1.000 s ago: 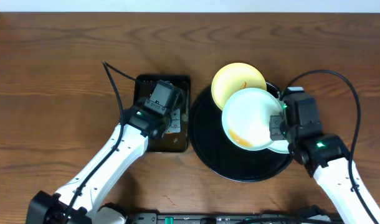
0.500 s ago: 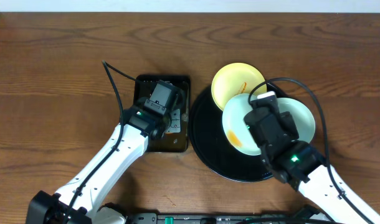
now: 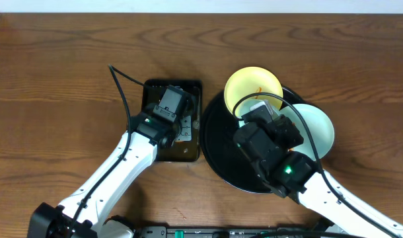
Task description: Clean dirty plates on tray and stack at the side
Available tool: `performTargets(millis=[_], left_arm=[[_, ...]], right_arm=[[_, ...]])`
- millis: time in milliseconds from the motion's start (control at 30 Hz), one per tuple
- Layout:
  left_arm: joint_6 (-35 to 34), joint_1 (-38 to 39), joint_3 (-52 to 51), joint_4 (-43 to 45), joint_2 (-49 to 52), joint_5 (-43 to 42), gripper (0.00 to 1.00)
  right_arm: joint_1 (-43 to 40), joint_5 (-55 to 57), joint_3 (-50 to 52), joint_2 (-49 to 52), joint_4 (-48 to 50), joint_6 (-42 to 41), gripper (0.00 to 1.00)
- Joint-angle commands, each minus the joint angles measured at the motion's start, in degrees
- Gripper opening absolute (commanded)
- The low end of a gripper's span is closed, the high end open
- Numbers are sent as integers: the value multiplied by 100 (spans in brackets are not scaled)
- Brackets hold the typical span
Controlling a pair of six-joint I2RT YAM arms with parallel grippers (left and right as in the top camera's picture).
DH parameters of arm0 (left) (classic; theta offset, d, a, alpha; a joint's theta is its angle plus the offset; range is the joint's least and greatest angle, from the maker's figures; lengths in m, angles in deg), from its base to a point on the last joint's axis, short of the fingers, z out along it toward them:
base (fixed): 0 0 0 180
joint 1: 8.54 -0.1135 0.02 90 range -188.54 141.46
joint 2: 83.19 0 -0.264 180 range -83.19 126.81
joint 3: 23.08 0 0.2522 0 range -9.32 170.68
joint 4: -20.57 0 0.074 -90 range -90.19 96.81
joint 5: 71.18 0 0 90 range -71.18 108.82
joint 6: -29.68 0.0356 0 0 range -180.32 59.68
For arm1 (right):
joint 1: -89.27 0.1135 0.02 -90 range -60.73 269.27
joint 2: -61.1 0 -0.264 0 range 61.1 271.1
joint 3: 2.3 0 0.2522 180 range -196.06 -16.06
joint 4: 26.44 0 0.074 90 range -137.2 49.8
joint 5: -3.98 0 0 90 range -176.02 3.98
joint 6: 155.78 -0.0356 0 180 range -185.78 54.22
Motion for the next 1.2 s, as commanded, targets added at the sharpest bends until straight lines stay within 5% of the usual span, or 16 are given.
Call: performTargets(millis=[0, 300, 600, 1167], left_arm=[[9, -20, -17, -2, -9, 94, 8], [11, -20, -17, -2, -9, 94, 8], [9, -20, -17, -2, -9, 92, 8], [9, -20, -17, -4, -9, 92, 8]], right_arm=[[103, 407, -153, 11, 46, 221, 1], [109, 586, -221, 11, 83, 236, 1], [-365, -1268, -227, 9, 83, -1517, 1], [-4330, -3971, -861, 13, -343, -2376, 1]])
